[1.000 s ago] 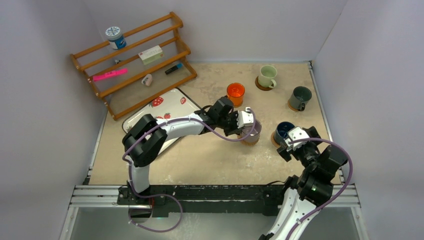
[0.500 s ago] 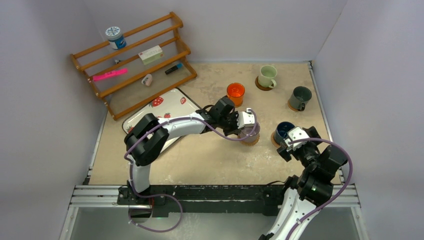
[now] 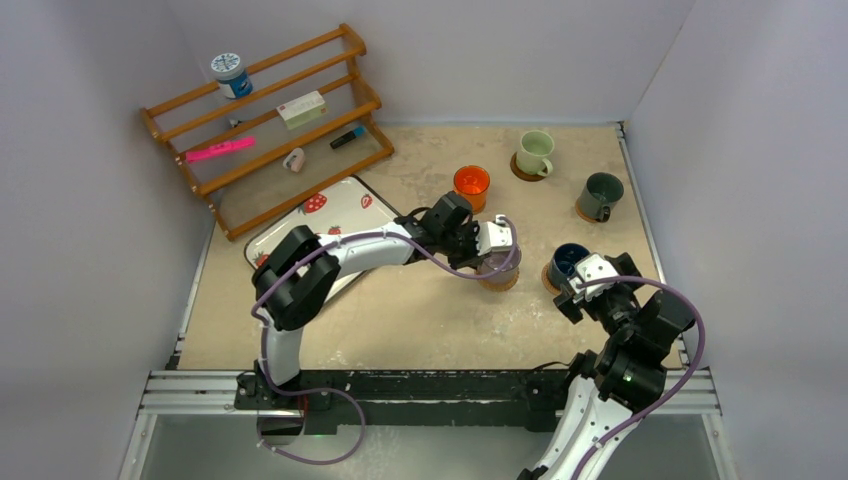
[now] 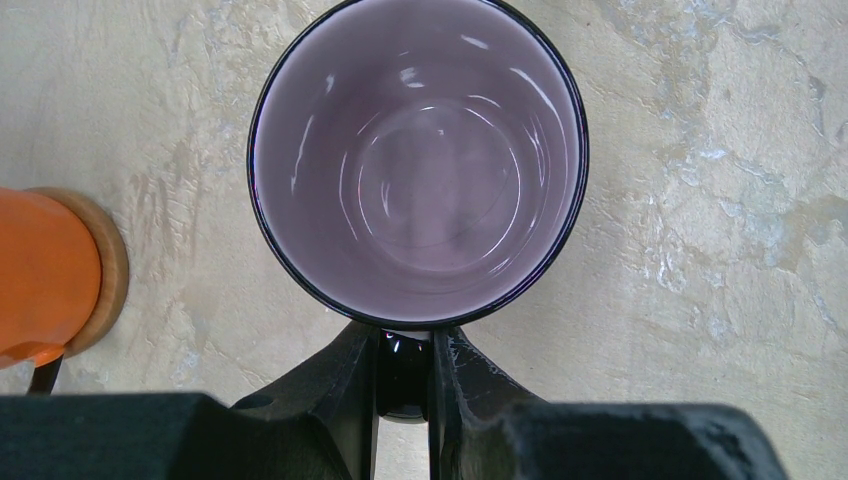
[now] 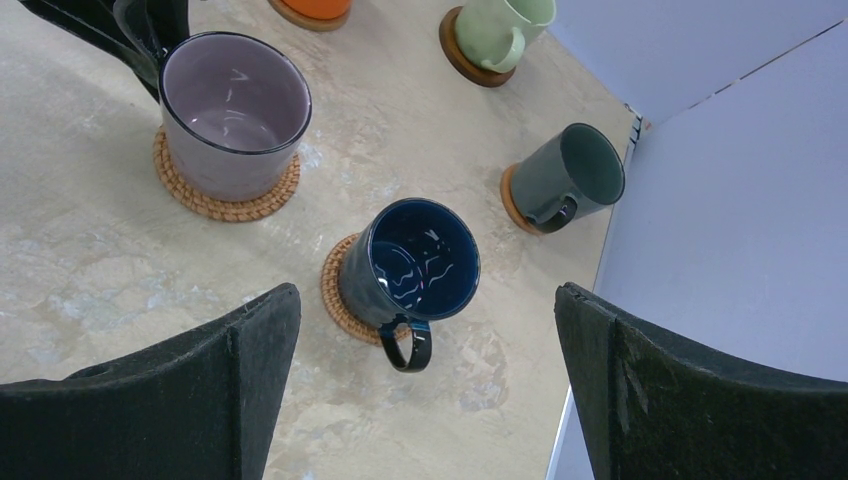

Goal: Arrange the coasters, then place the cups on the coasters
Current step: Place the cup on the coaster.

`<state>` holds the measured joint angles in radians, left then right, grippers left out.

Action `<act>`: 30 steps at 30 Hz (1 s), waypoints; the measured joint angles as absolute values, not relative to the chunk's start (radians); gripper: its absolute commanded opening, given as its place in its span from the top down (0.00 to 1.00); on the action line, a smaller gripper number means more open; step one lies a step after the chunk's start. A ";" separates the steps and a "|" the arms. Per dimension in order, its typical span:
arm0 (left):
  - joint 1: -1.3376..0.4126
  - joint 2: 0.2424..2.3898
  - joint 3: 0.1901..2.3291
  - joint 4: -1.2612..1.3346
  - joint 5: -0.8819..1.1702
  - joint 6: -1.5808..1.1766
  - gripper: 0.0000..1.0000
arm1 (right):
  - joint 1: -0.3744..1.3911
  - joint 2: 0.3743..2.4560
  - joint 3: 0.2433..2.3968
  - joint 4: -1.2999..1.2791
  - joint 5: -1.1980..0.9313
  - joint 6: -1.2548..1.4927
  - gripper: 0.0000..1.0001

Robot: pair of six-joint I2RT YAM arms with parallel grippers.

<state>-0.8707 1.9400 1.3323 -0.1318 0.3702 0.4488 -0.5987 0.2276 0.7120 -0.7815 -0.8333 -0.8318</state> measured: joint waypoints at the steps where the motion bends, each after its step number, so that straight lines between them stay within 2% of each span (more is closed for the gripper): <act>1: -0.871 1.941 1.334 -0.134 0.371 0.449 1.00 | -0.599 0.228 0.712 -0.781 -0.833 -0.832 0.01; 30: -0.871 1.973 1.399 -0.201 0.389 0.469 1.00 | -0.599 0.226 0.712 -0.791 -0.834 -0.840 0.01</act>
